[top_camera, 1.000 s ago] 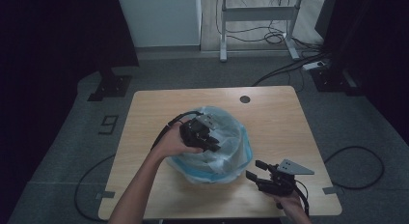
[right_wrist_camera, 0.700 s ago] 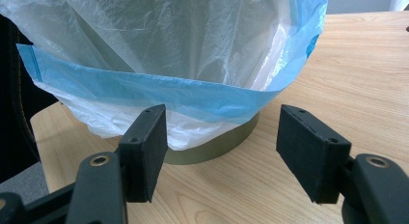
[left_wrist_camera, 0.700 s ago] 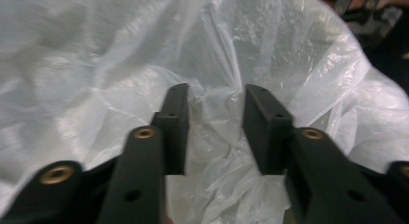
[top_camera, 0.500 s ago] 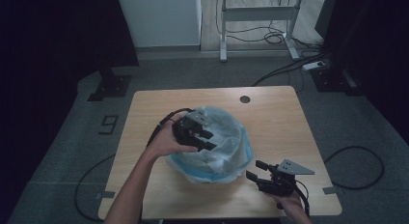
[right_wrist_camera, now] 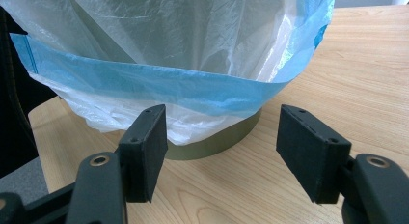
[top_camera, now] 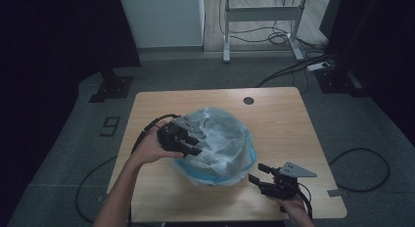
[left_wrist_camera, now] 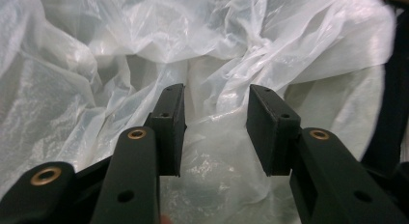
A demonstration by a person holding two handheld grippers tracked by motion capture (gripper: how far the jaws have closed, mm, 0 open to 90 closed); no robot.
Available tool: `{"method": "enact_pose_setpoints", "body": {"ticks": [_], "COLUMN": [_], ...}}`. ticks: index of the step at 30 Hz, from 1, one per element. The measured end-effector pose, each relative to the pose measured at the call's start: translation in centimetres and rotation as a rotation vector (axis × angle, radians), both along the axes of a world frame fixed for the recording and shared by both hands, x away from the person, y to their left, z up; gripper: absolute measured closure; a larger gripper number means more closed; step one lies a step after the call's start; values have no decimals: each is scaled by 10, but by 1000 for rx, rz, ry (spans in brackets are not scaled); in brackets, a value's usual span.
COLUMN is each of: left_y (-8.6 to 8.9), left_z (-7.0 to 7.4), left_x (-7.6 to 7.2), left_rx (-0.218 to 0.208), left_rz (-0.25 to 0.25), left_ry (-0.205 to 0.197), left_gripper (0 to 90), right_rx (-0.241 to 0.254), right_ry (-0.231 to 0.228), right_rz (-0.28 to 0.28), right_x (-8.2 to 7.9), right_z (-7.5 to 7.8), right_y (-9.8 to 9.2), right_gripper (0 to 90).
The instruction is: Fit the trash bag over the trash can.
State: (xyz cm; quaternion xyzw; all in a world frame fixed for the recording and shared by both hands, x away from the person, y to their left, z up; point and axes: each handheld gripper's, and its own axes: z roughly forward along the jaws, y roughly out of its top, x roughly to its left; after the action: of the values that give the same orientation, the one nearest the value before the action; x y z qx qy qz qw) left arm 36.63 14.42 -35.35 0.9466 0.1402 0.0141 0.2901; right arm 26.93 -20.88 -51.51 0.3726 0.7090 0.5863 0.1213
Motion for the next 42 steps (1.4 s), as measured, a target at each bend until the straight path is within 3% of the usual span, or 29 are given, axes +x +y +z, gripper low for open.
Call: {"method": "enact_pose_setpoints", "body": {"ticks": [3,7,12,15,21,25,34,38,42], "left_y": [-3,-9,-9,-8,-8,-13,-31,-42,-46], "left_z": [-2,-7,-6,-5,6,8,3,-1,-3], "left_x": [1,2,2,2,-1,-2,-5,-5,-5], "left_rx": [8,52,49,39,-19,-28,14,58,66], "left_rz": [-1,4,5,3,-3,-15,-44,-57,-64], "left_ry": [4,10,17,13,-17,-23,-25,-25,-23], "left_gripper": [579,579,574,561,542,536,535,536,536], "right_rx": [1,2,5,5,4,3,2,0,-1], "right_ry": [3,4,3,2,3,5,6,10,9], "right_rz": [-1,-5,-11,-11,-12,-15,-16,-17,-16], "right_x": [0,0,0,0,0,0,0,1,0], "right_z": [0,-1,0,0,0,0,-1,-1,-1], "right_y": [0,-2,-5,-4,-4,-4,-5,-5,-5], "right_gripper": [346,345,345,345,345,345,345,345,345]}}
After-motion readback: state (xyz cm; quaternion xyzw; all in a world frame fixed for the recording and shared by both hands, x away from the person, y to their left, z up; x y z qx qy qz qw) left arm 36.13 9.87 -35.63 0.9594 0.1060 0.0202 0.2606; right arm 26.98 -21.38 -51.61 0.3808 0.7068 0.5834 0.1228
